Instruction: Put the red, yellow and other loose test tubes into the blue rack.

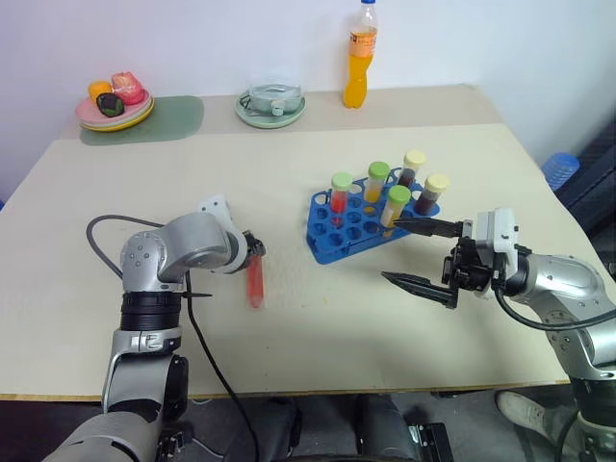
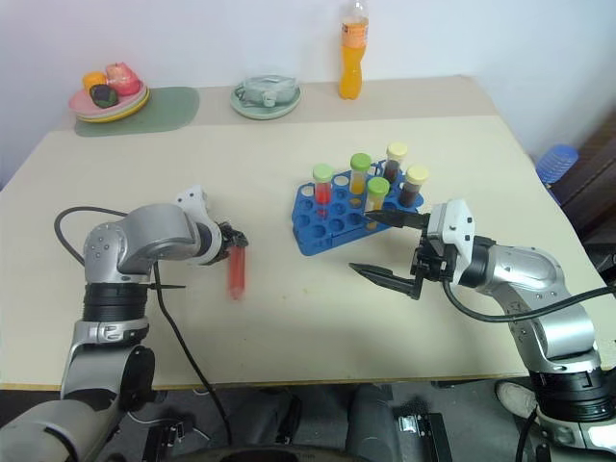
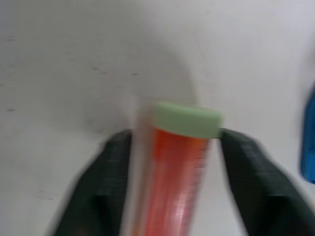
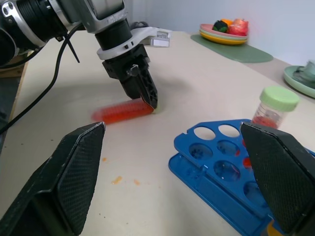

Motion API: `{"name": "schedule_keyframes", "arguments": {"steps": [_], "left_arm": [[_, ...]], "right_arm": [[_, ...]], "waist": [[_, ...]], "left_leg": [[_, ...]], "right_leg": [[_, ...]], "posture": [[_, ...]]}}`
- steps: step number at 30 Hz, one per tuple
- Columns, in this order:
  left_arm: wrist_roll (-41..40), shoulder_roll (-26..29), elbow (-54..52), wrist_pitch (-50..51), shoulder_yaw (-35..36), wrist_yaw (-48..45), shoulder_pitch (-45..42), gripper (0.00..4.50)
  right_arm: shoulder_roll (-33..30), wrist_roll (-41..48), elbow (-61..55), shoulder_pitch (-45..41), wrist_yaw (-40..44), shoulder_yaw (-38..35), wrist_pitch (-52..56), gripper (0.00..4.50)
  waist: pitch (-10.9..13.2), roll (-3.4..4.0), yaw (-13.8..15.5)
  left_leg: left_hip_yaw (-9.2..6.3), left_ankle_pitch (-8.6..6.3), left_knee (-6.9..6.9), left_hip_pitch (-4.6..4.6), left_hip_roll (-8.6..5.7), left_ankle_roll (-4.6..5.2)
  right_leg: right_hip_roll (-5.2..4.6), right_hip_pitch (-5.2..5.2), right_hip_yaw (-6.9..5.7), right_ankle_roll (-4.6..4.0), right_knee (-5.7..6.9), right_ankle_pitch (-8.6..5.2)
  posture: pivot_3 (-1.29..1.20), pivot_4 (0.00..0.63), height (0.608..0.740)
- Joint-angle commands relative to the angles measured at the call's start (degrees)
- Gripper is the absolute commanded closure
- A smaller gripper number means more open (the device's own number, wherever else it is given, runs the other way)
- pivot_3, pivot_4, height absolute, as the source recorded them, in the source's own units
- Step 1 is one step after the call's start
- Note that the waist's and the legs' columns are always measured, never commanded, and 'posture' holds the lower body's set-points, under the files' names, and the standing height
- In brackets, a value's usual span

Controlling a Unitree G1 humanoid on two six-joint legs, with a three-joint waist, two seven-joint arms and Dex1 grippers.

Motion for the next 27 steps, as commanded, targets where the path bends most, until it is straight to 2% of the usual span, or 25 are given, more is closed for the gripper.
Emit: {"name": "schedule_keyframes", "arguments": {"steps": [1, 11, 17, 24, 27], "left_arm": [[0.22, 0.18, -2.12, -2.33, -0.43, 3.07, 2.54, 3.77], [0.22, 0.87, -10.65, -5.66, 0.24, 3.07, 5.79, 3.77], [0.22, 5.08, -13.41, -4.34, 1.90, 2.52, 3.19, 3.77], [0.43, 14.66, -15.37, -7.00, -0.64, -7.67, -0.03, 3.77], [4.41, 16.25, -16.12, -7.69, -1.95, -14.23, -1.22, 3.77]], "right_arm": [[0.28, 0.80, -1.85, -0.47, 0.07, -1.09, -0.22, 0.00], [1.23, -0.01, 1.73, -3.46, 1.65, 0.15, -1.02, 0.00], [1.88, -0.91, 4.40, -6.13, 3.18, 0.79, -1.38, 0.00], [1.58, -1.56, 6.70, -8.54, 4.62, 0.67, -1.59, 0.00], [1.50, -1.70, 7.09, -9.01, 4.83, 0.46, -1.48, 0.00]], "waist": [[-0.02, 0.02, 0.04], [-0.01, 0.02, 0.10], [0.00, 0.00, 0.14], [0.00, 0.00, 0.10], [0.00, 0.00, 0.20]], "left_leg": [[0.00, 0.00, -0.01, 0.01, 0.00, 0.00], [0.00, -0.01, -0.01, 0.00, 0.00, -0.01], [0.00, -0.01, 0.02, -0.03, 0.00, -0.01], [0.00, -0.01, -0.01, -0.05, 0.00, -0.01], [0.00, -0.01, 0.00, -0.05, -0.01, -0.01]], "right_leg": [[0.00, 0.00, 0.00, 0.00, 0.00, 0.00], [0.00, 0.00, 0.01, 0.00, -0.03, 0.00], [0.00, 0.00, 0.02, 0.00, -0.02, 0.00], [0.01, -0.04, 0.01, 0.00, -0.04, 0.00], [0.01, -0.01, 0.01, 0.00, -0.04, 0.00]], "posture": [[0.00, 0.150, 0.740], [0.00, 0.150, 0.740], [0.00, 0.150, 0.740], [0.00, 0.150, 0.740], [0.00, 0.150, 0.740]]}}
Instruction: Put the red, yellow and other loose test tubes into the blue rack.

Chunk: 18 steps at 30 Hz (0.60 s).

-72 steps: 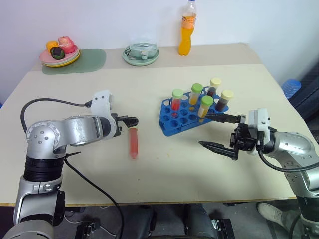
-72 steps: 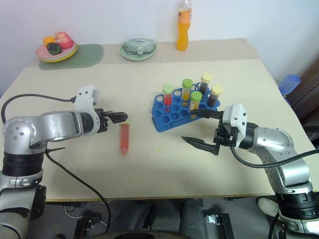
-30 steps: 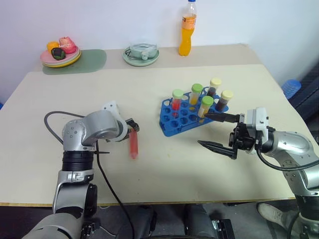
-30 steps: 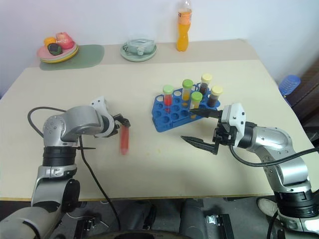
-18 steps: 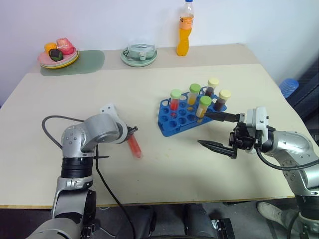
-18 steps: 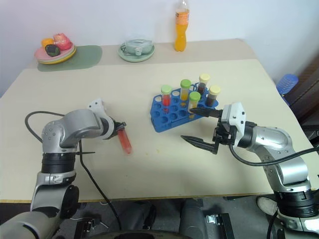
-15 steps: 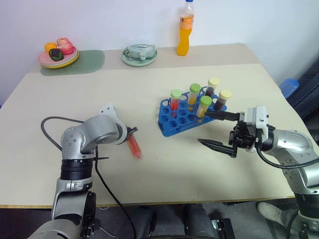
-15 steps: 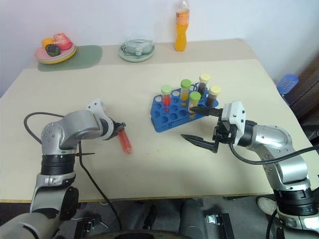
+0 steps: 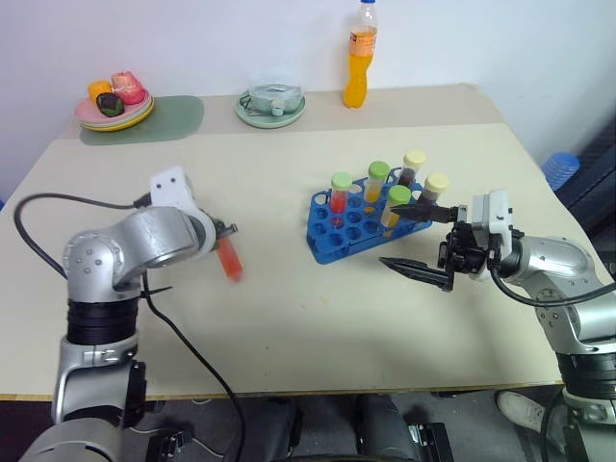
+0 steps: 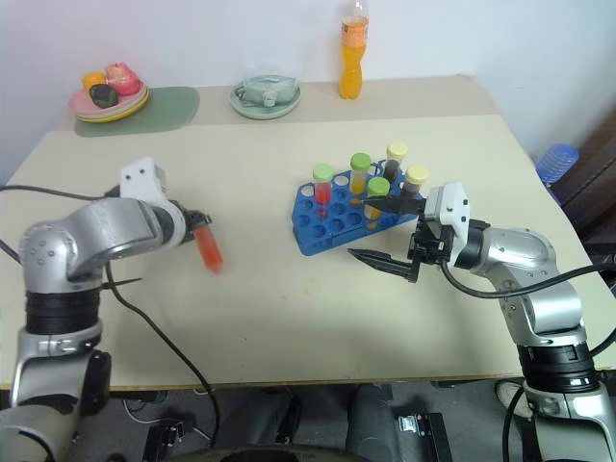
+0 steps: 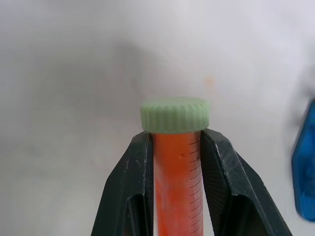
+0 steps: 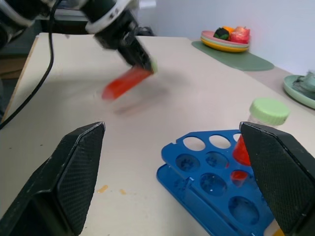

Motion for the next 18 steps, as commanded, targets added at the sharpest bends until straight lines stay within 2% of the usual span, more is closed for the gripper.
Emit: {"name": "schedule_keyframes", "arguments": {"steps": [1, 4, 7, 14, 18], "left_arm": [[7.45, 2.61, -3.10, 0.06, -2.36, -10.14, -2.64, 3.77], [23.96, 4.77, -6.92, -3.40, -4.07, -26.56, -3.17, 3.77], [36.86, 5.31, -9.32, -7.90, -6.18, -36.84, -2.93, 3.77], [67.27, 7.27, -12.17, -18.32, -13.77, -53.85, -2.81, 3.77], [79.47, 6.39, -11.94, -23.55, -15.96, -59.81, -2.42, 3.77]], "right_arm": [[-0.29, 0.18, 0.08, -1.46, 0.42, -1.14, -0.77, 0.00], [-0.32, -0.11, 0.01, -1.69, 0.09, -1.28, -0.59, 0.00], [-0.42, -0.19, -0.04, -1.66, -0.10, -1.52, -0.53, 0.00], [-0.37, -0.30, -0.29, -1.66, -1.21, -1.98, -0.50, 0.00], [-0.53, -0.29, -0.41, -1.46, -1.56, -2.20, -0.64, 0.00]], "waist": [[0.00, 0.00, 0.08], [0.00, 0.00, -0.09], [0.00, 0.01, -0.11], [0.01, -0.01, -0.08], [0.02, -0.01, -0.07]], "left_leg": [[0.00, 0.00, 0.00, 0.00, 0.00, 0.00], [0.00, 0.00, -0.03, -0.01, 0.00, 0.00], [0.02, 0.00, -0.09, -0.04, 0.00, 0.00], [0.02, 0.00, -0.11, -0.10, 0.01, 0.01], [0.00, -0.01, -0.13, -0.11, 0.01, 0.01]], "right_leg": [[0.00, 0.02, 0.00, 0.00, -0.02, 0.00], [0.01, -0.01, -0.01, 0.00, -0.02, 0.00], [0.01, -0.03, -0.01, 0.00, -0.07, 0.00], [0.00, -0.01, -0.02, 0.00, -0.17, 0.00], [0.00, -0.01, -0.04, 0.00, -0.21, 0.00]], "posture": [[0.00, 0.150, 0.740], [0.00, 0.150, 0.740], [0.00, 0.150, 0.740], [0.00, 0.150, 0.740], [0.00, 0.150, 0.740]]}}
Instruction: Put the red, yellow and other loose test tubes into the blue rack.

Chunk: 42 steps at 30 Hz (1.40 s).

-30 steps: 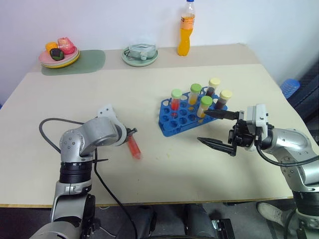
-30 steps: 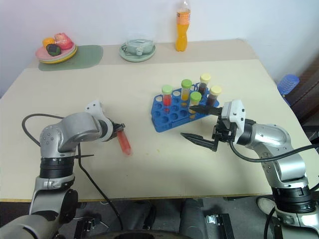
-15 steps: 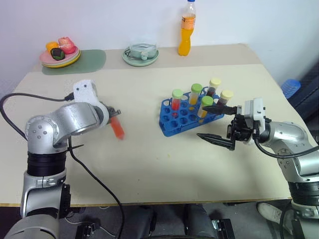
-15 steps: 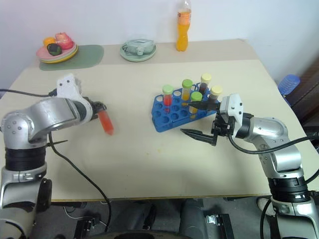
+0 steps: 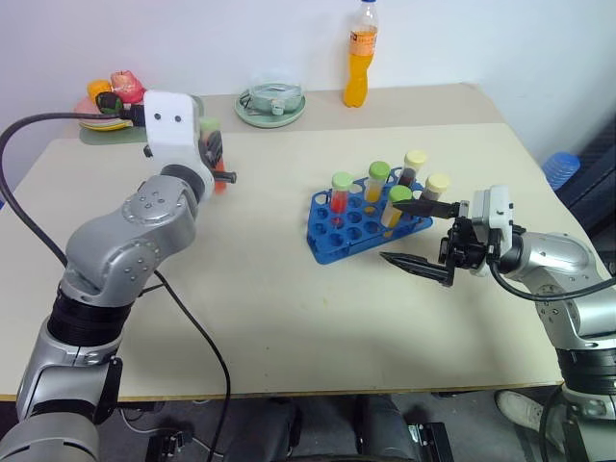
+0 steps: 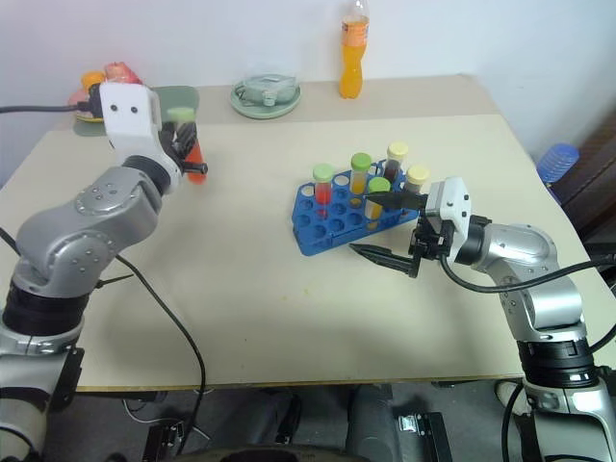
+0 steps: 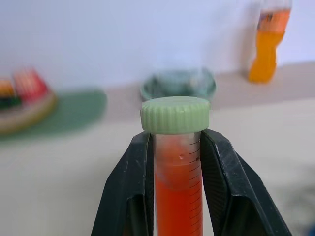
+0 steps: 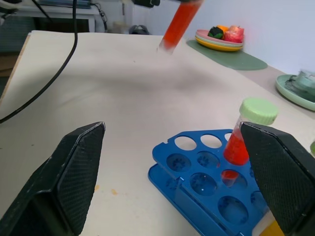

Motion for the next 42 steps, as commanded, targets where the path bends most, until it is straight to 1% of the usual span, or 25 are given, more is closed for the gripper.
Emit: {"name": "schedule_keyframes", "arguments": {"steps": [1, 3, 7, 10, 12, 18, 21, 25, 26, 30, 34, 37, 38, 42], "left_arm": [[13.07, 0.12, -2.15, -7.08, -1.64, -5.74, -0.48, 3.77], [18.99, -1.04, -2.35, -11.07, -2.49, -7.71, 0.22, 3.77], [26.66, -5.21, -1.91, -17.98, -1.92, -10.87, 1.77, 3.77], [29.21, -8.60, -1.36, -22.43, -1.17, -14.57, 3.77, 3.77], [28.25, -10.80, -1.05, -23.95, -0.05, -17.96, 4.80, 3.77], [18.06, -15.27, 3.19, -28.62, 3.29, -36.84, 7.57, 3.77], [15.19, -16.10, 7.19, -30.52, 3.56, -46.50, 8.09, 3.77], [12.77, -17.79, 12.69, -32.39, 4.37, -55.97, 7.27, 3.77], [11.77, -18.25, 13.39, -32.49, 4.87, -57.88, 7.18, 3.77], [6.45, -19.12, 19.50, -30.60, 5.68, -70.56, 4.90, 3.77], [6.18, -21.03, 28.33, -31.85, 6.43, -78.45, 1.06, 3.77], [8.27, -22.67, 34.98, -34.35, 6.55, -81.74, -1.96, 3.77], [10.15, -23.56, 37.89, -36.44, 6.51, -80.93, -3.16, 3.77], [11.48, -27.37, 48.37, -38.42, 6.03, -86.05, -8.50, 3.77]], "right_arm": [[-0.51, 0.28, -1.24, -0.55, -0.52, -2.13, -0.66, 0.00], [-0.49, 0.25, -1.35, -0.55, -0.79, -2.20, -0.64, 0.00], [-0.44, 0.29, -1.76, -0.27, -1.36, -2.29, -0.59, 0.00], [-0.33, 0.25, -2.22, 0.20, -2.21, -2.49, -0.49, 0.00], [-0.26, 0.33, -2.83, 0.97, -2.94, -2.74, -0.28, 0.00], [-0.26, 0.74, -6.49, 5.07, -5.79, -4.59, 0.55, 0.00], [-0.17, 0.89, -8.76, 7.55, -7.61, -5.98, 0.92, 0.00], [0.20, 0.97, -11.44, 10.72, -10.18, -7.54, 1.14, 0.00], [0.29, 0.98, -12.05, 11.28, -10.72, -7.65, 1.22, 0.00], [1.38, 1.10, -15.67, 16.37, -13.91, -9.89, 1.19, 0.00], [2.29, 0.97, -18.94, 20.62, -17.02, -10.61, 2.48, 0.00], [2.41, 0.36, -20.82, 23.12, -19.03, -10.40, 3.73, 0.00], [2.63, 0.20, -21.58, 24.33, -20.16, -10.55, 4.48, 0.00], [3.41, -0.36, -24.28, 28.34, -23.48, -11.15, 5.87, 0.00]], "waist": [[0.01, -0.01, -0.03], [0.01, -0.01, -0.02], [0.01, -0.01, 0.01], [0.02, -0.01, -0.01], [0.01, -0.01, 0.04], [0.02, -0.02, 0.02], [0.02, -0.02, -0.02], [0.02, -0.02, 0.00], [0.02, -0.02, 0.00], [0.02, -0.02, 0.11], [0.02, -0.02, -0.04], [0.02, -0.02, -0.01], [0.02, -0.02, 0.01], [0.03, -0.04, 0.13]], "left_leg": [[0.00, 0.00, 0.00, -0.01, 0.00, 0.00], [0.00, 0.00, -0.01, -0.02, 0.00, 0.00], [-0.02, 0.00, 0.00, -0.04, 0.00, 0.01], [-0.02, 0.00, -0.01, -0.03, 0.00, 0.01], [-0.02, 0.00, 0.00, -0.04, 0.01, 0.01], [-0.04, -0.01, 0.02, -0.06, 0.01, 0.02], [-0.04, -0.01, 0.05, -0.06, 0.01, 0.02], [-0.05, -0.01, 0.06, -0.06, 0.01, 0.03], [-0.05, -0.01, 0.06, -0.07, 0.01, 0.03], [-0.07, -0.02, 0.08, -0.07, 0.00, 0.05], [-0.09, -0.03, 0.12, -0.06, 0.00, 0.06], [-0.09, -0.03, 0.12, -0.05, 0.00, 0.06], [-0.09, -0.03, 0.12, -0.05, 0.00, 0.06], [-0.12, -0.03, 0.15, -0.06, -0.01, 0.06]], "right_leg": [[0.00, 0.00, 0.00, 0.00, 0.00, 0.00], [0.00, 0.00, -0.01, 0.00, -0.02, 0.00], [-0.01, 0.00, -0.04, 0.00, -0.04, 0.00], [-0.02, 0.00, -0.04, 0.00, -0.05, 0.00], [-0.02, 0.00, -0.05, 0.00, -0.04, 0.00], [-0.02, -0.01, -0.08, 0.00, -0.03, 0.00], [-0.03, 0.00, -0.10, 0.01, -0.03, 0.00], [-0.02, 0.01, -0.10, 0.01, -0.03, 0.00], [-0.02, 0.01, -0.11, 0.01, -0.04, 0.00], [-0.02, 0.02, -0.13, 0.01, -0.04, 0.00], [-0.02, 0.06, -0.16, 0.01, -0.04, 0.00], [-0.02, 0.07, -0.16, 0.01, -0.04, 0.00], [-0.02, 0.07, -0.16, 0.01, -0.05, 0.00], [-0.02, 0.10, -0.19, 0.01, -0.08, 0.01]], "posture": [[0.00, 0.150, 0.740], [0.00, 0.150, 0.740], [0.00, 0.150, 0.740], [0.00, 0.150, 0.740], [0.00, 0.150, 0.740], [0.00, 0.150, 0.740], [0.00, 0.150, 0.740], [0.00, 0.150, 0.740], [0.00, 0.150, 0.740], [0.00, 0.150, 0.740], [0.00, 0.150, 0.740], [0.00, 0.150, 0.740], [0.00, 0.150, 0.740], [0.00, 0.150, 0.740]]}}
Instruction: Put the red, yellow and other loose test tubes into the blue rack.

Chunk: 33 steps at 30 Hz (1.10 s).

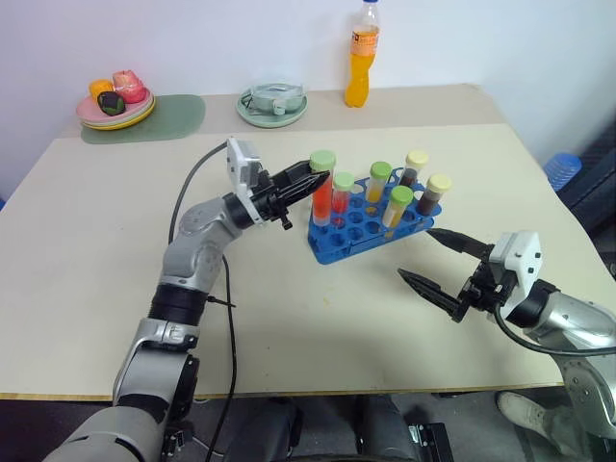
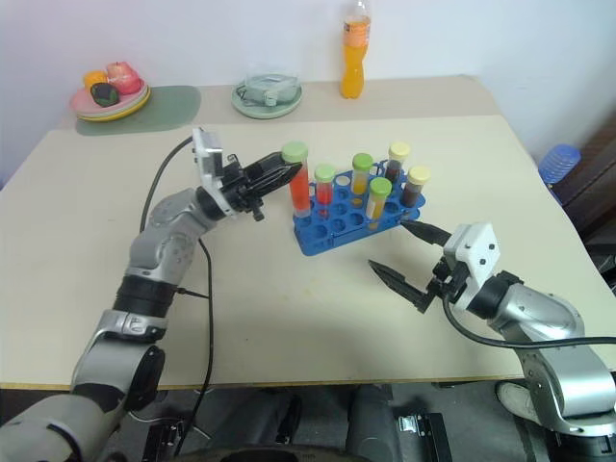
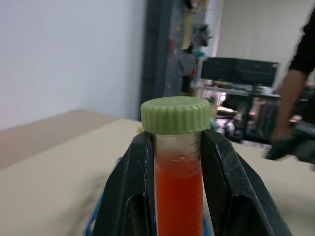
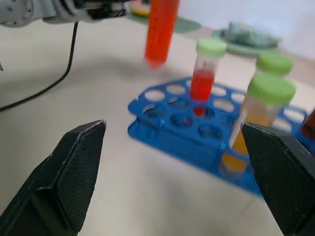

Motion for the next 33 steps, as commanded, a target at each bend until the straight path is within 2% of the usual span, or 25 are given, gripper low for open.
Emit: {"name": "schedule_keyframes", "arguments": {"steps": [1, 8, 15, 21, 26, 33], "left_arm": [[1.83, -2.98, 6.56, -4.05, 0.66, -4.22, -4.85, 3.77], [5.06, -7.32, 14.63, -8.14, 0.55, -9.53, -9.33, 3.77], [9.13, -8.89, 19.07, -11.14, -0.10, -12.37, -10.83, 3.77], [13.08, -9.36, 21.95, -14.99, -0.48, -12.37, -10.91, 3.77], [16.79, -9.42, 25.60, -19.63, -0.20, -8.54, -11.16, 3.77], [18.02, -10.94, 28.15, -21.20, 0.42, -7.99, -10.97, 3.77]], "right_arm": [[0.91, -0.47, -4.35, 2.66, -2.97, -1.81, 0.75, 0.00], [1.73, -0.85, -8.47, 10.02, -5.83, -3.75, 1.75, 0.00], [3.39, -1.03, -11.30, 14.82, -7.81, -5.41, 1.04, 0.00], [4.55, -1.75, -11.77, 15.76, -8.65, -5.07, 0.67, 0.00], [5.11, -2.23, -11.37, 15.10, -9.18, -4.15, 0.43, 0.00], [4.85, -2.19, -10.78, 13.63, -9.14, -3.77, 0.79, 0.00]], "waist": [[0.00, -0.01, -0.02], [0.01, -0.02, -0.16], [0.02, -0.04, -0.19], [0.02, -0.04, -0.15], [0.03, -0.05, -0.17], [0.03, -0.06, -0.18]], "left_leg": [[0.00, -0.01, 0.00, 0.00, 0.00, 0.01], [0.00, -0.01, -0.03, 0.01, 0.01, 0.02], [0.00, -0.01, -0.01, 0.02, 0.00, 0.03], [0.00, -0.02, 0.00, 0.02, 0.00, 0.03], [0.00, -0.02, 0.00, 0.08, 0.00, 0.04], [0.00, -0.02, 0.01, 0.15, 0.00, 0.04]], "right_leg": [[0.00, 0.00, 0.00, 0.00, -0.01, 0.00], [0.01, -0.02, 0.00, 0.00, 0.00, 0.00], [0.01, 0.00, 0.00, 0.01, 0.00, 0.00], [0.01, 0.02, 0.01, 0.01, 0.00, 0.00], [0.01, 0.08, 0.00, 0.01, -0.01, 0.00], [0.02, 0.14, 0.01, 0.02, 0.00, 0.00]], "posture": [[0.00, 0.150, 0.740], [0.00, 0.150, 0.740], [0.00, 0.150, 0.740], [0.00, 0.150, 0.740], [0.00, 0.150, 0.740], [0.00, 0.150, 0.740]]}}
